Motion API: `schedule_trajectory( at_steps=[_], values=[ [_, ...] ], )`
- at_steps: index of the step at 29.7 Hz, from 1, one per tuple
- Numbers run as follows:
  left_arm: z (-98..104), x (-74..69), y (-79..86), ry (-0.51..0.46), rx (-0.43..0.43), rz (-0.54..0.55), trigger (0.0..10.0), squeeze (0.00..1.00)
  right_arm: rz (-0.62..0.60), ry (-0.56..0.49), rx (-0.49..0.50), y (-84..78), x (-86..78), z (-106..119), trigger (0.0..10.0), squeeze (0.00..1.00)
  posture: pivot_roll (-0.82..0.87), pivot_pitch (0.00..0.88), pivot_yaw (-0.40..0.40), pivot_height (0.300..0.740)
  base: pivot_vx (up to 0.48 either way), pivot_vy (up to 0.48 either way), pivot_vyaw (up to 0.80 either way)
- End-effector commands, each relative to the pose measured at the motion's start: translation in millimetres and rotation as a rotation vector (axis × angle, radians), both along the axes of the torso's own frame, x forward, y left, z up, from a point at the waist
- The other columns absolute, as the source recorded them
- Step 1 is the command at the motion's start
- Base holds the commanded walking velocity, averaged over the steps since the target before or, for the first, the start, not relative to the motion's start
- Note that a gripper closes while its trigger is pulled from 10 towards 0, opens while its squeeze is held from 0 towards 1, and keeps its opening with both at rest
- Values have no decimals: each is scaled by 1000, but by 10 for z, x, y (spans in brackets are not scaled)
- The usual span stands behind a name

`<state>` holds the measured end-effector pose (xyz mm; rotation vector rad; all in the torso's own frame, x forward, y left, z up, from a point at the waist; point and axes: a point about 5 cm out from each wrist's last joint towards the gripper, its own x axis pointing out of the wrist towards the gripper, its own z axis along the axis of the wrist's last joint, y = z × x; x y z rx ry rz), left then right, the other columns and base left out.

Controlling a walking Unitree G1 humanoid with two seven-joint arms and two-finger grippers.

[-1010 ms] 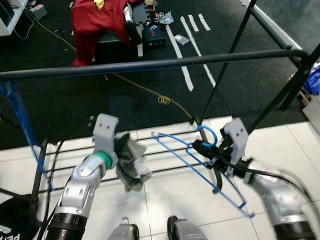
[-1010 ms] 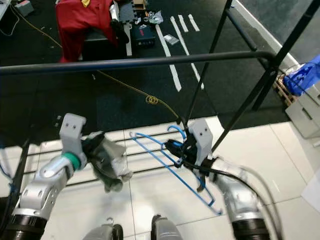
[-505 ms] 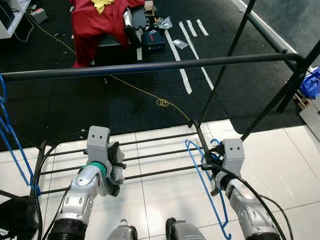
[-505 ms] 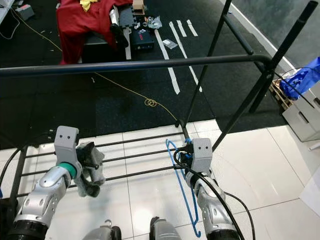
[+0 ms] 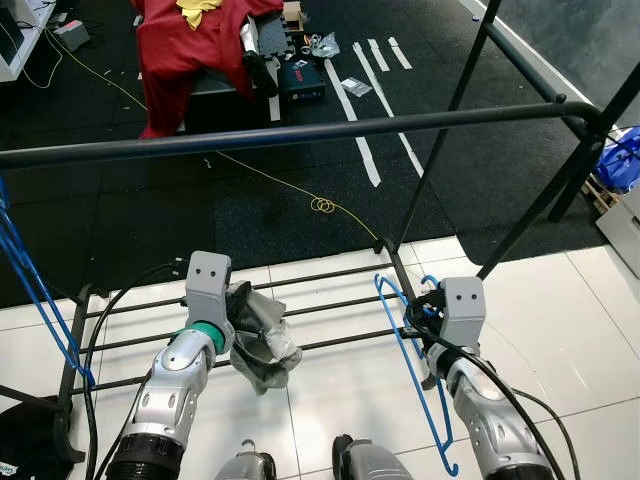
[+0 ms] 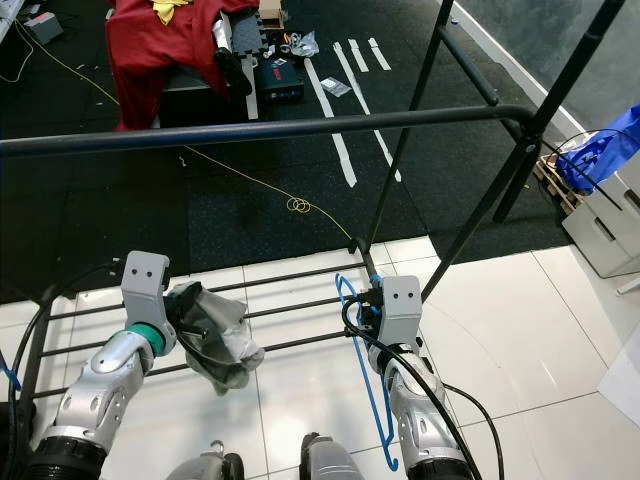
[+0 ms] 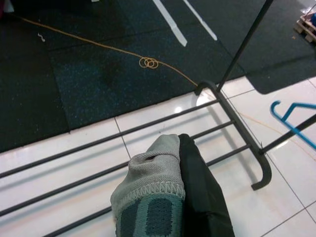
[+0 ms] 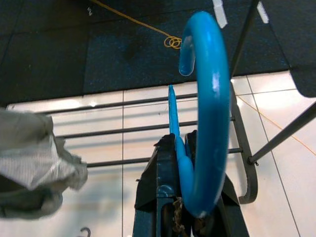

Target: Hang hanger

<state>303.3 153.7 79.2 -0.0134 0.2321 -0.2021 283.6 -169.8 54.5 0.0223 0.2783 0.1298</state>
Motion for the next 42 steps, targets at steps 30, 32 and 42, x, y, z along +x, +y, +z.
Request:
schedule_trajectory(
  at_steps=[30,32,42],
  values=[
    [70,-22,-28,-14,-53,11,10000,0,12,-4,64,-15,43,30,10000,0,-49,122,40,740,0,0,0],
    [70,-22,-28,-14,-53,11,10000,0,12,-4,64,-15,43,30,10000,0,-49,122,40,740,0,0,0],
    [105,-3,-7,-12,-59,3,10000,0,21,-6,79,51,73,26,10000,0,-23,105,51,740,0,0,0]
  ],
)
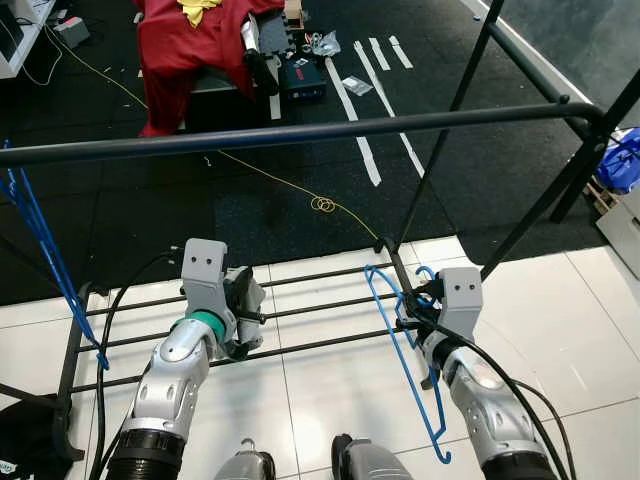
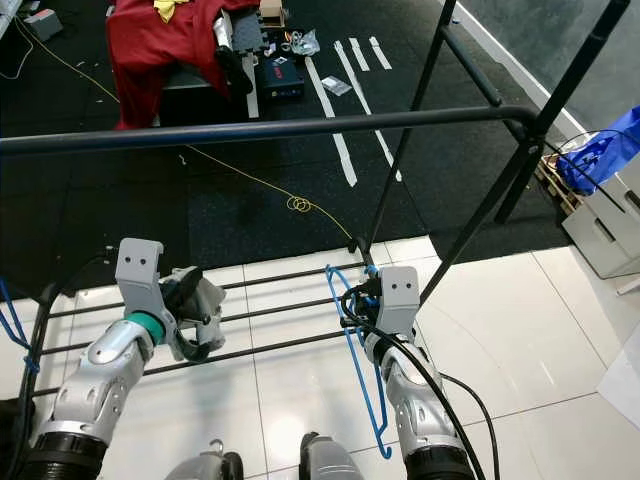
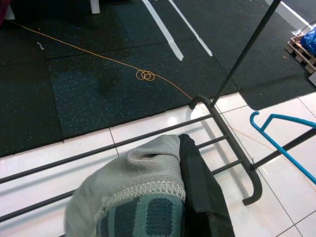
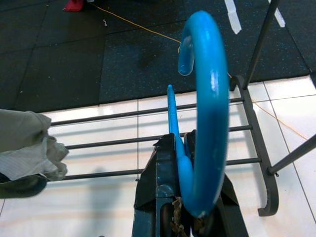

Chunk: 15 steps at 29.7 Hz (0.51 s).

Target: Hang hanger

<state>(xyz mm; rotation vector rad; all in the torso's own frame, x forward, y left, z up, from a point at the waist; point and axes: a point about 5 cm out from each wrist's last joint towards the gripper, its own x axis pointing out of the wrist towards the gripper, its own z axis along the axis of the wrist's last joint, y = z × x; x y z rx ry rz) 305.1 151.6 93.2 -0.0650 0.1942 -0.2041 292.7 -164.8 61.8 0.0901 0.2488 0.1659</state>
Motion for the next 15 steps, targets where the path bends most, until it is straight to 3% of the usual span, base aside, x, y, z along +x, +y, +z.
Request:
schedule_trajectory(
  at_steps=[1,15],
  values=[
    [-35,-21,13,20,-4,-2,10000,0,-4,19,5,1,-18,-47,10000,0,-23,105,51,740,0,0,0],
    [-22,-12,9,21,-2,6,10000,0,9,13,0,0,20,-25,10000,0,-28,85,37,740,0,0,0]
  ],
)
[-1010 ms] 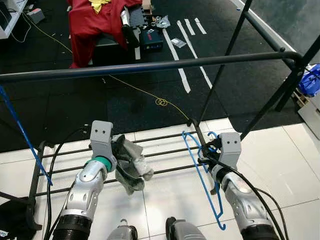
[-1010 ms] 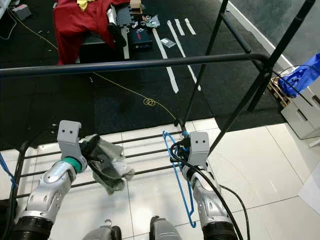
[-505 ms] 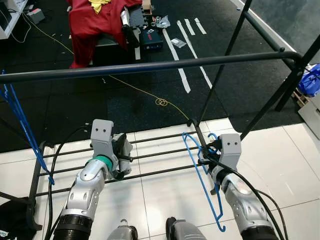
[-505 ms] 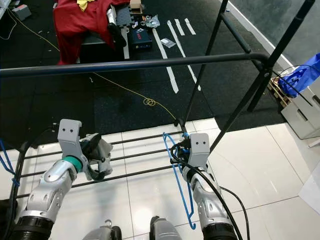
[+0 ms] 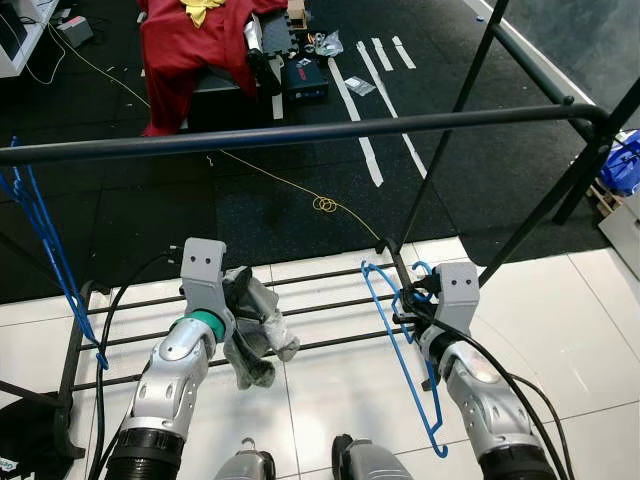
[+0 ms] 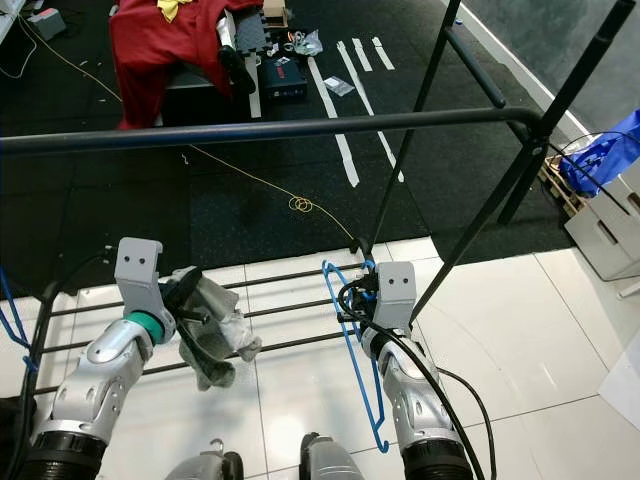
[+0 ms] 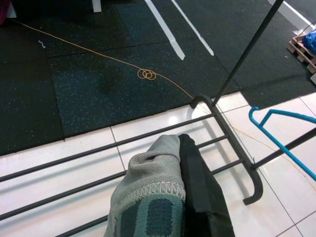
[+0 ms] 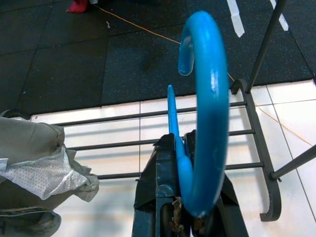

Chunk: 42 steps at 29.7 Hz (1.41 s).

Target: Hang hanger

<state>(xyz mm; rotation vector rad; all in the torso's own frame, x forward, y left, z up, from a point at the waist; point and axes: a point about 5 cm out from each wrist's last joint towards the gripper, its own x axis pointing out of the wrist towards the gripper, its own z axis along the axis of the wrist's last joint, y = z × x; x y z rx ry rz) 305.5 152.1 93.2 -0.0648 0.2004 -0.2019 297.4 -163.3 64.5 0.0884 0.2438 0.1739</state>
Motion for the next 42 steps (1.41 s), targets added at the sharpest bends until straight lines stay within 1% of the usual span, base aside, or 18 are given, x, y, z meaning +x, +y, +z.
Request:
schedule_trajectory(
  at_steps=[1,9,35,42],
  values=[
    [-22,-17,4,14,-3,4,10000,0,1,18,0,-15,-27,-52,10000,0,-28,85,37,740,0,0,0],
    [-6,0,19,12,-5,4,10000,0,2,21,4,-34,-39,-55,10000,0,-40,78,44,740,0,0,0],
    [-23,-28,16,24,-1,-10,10000,0,13,43,18,-24,-75,-87,10000,0,-37,90,39,740,-260,0,0],
    [-24,-40,3,29,-2,-26,10000,0,16,54,32,-23,-84,-95,10000,0,-38,92,40,740,0,0,0]
  ],
)
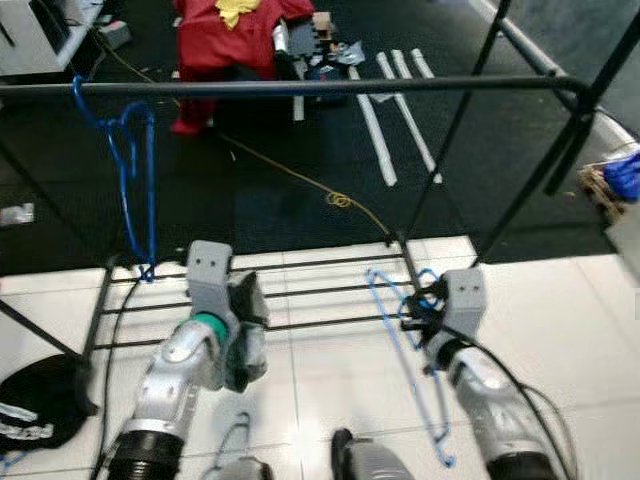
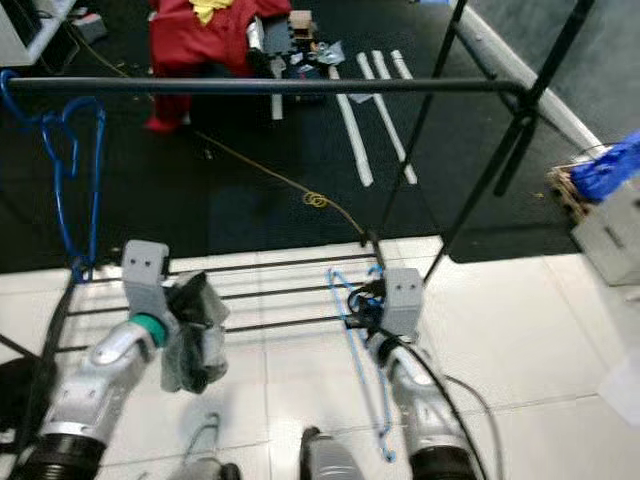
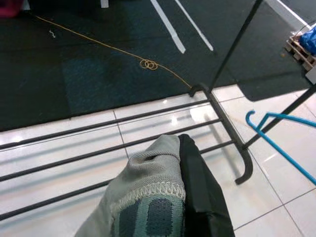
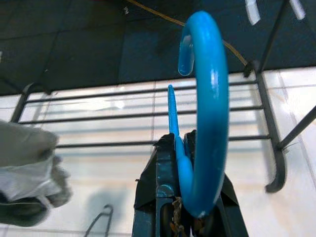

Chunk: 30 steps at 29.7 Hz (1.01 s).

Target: Hang hanger

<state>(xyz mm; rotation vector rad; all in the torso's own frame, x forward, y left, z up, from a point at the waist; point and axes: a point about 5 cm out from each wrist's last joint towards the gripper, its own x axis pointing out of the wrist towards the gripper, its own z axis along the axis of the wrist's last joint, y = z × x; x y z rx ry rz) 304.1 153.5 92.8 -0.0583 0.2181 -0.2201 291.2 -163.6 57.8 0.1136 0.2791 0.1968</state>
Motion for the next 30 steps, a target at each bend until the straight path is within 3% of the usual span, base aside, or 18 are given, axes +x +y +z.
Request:
schedule_trajectory(
  at_steps=[1,30],
  values=[
    [-20,-27,-12,14,-8,-9,10000,0,-6,18,10,-22,-22,-28,10000,0,-37,93,39,740,0,0,0],
    [-54,-18,-52,48,1,-37,10000,0,-2,43,33,-12,-11,-33,10000,0,-42,114,51,740,0,0,0]
  ],
)
